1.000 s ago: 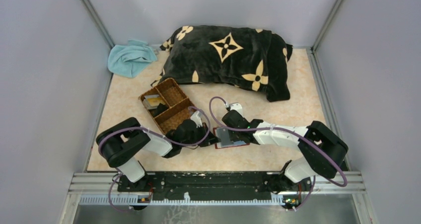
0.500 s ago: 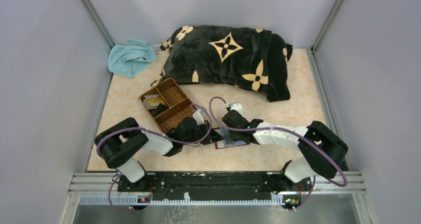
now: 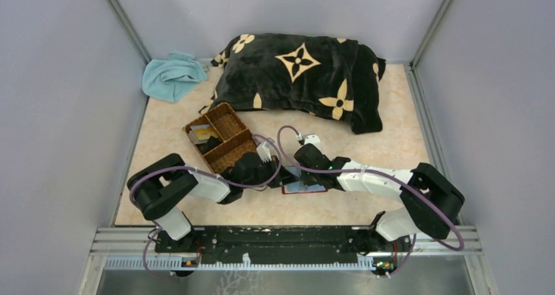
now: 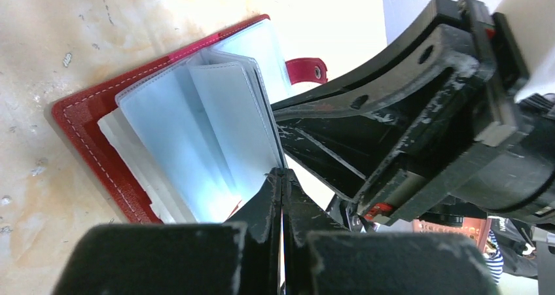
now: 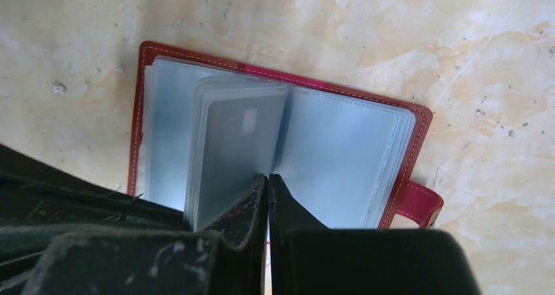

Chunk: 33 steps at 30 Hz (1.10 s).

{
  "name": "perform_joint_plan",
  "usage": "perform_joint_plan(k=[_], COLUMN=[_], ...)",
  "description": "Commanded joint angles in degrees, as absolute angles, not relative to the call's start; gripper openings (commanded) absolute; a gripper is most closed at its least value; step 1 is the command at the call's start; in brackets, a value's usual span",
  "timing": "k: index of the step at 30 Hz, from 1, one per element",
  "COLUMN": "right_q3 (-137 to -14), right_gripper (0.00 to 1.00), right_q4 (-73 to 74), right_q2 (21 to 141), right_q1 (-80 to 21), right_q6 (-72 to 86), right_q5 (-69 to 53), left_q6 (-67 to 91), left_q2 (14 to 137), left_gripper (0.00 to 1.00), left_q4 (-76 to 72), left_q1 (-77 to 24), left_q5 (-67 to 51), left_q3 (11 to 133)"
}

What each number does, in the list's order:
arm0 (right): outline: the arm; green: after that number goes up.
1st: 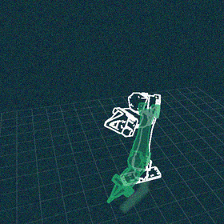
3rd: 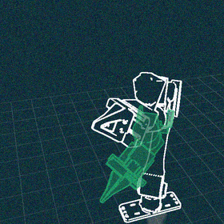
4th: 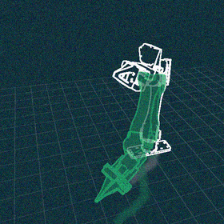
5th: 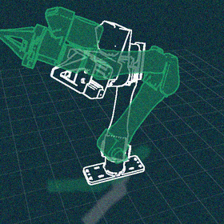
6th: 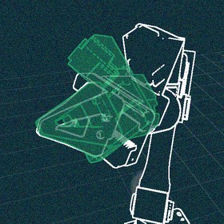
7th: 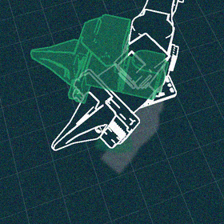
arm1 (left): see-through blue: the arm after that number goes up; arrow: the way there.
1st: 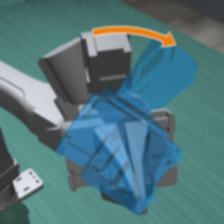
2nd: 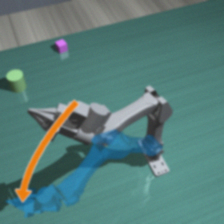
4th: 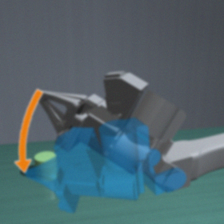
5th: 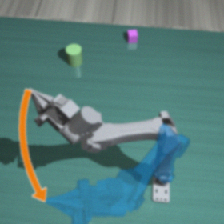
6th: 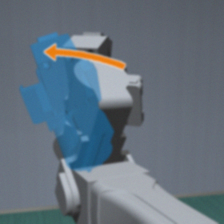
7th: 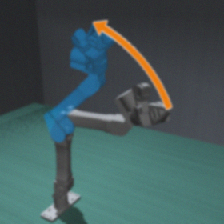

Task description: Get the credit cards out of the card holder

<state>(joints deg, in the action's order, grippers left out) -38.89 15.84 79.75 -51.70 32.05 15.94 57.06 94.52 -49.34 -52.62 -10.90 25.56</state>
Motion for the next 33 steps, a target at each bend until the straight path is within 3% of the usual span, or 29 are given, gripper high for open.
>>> perform_joint_plan(k=[1,17,25,33], right_q3=[-39.5,-41.1,-42.3,-44.6], right_gripper=[0.00,0.01,0.38,0.43], right_q4=[15.1,18.4,17.8,17.9], right_q2=[76.1,70.9,69.8,72.6], right_q1=[-52.2,-52.2,-52.3,-52.2], right_q6=[32.0,31.7,30.5,29.3], right_q5=[16.2,19.4,18.2,18.1], left_q6=[57.1,57.3,57.5,57.8], left_q2=[95.7,97.0,98.1,98.3], left_gripper=[0.00,0.00,0.00,0.00], left_q4=[-51.1,-51.9,-52.4,-52.7], left_q1=[-52.6,-52.7,-52.7,-52.7], left_q5=[-11.5,-11.7,-12.2,-12.2], left_q3=[26.9,27.4,28.2,28.2])
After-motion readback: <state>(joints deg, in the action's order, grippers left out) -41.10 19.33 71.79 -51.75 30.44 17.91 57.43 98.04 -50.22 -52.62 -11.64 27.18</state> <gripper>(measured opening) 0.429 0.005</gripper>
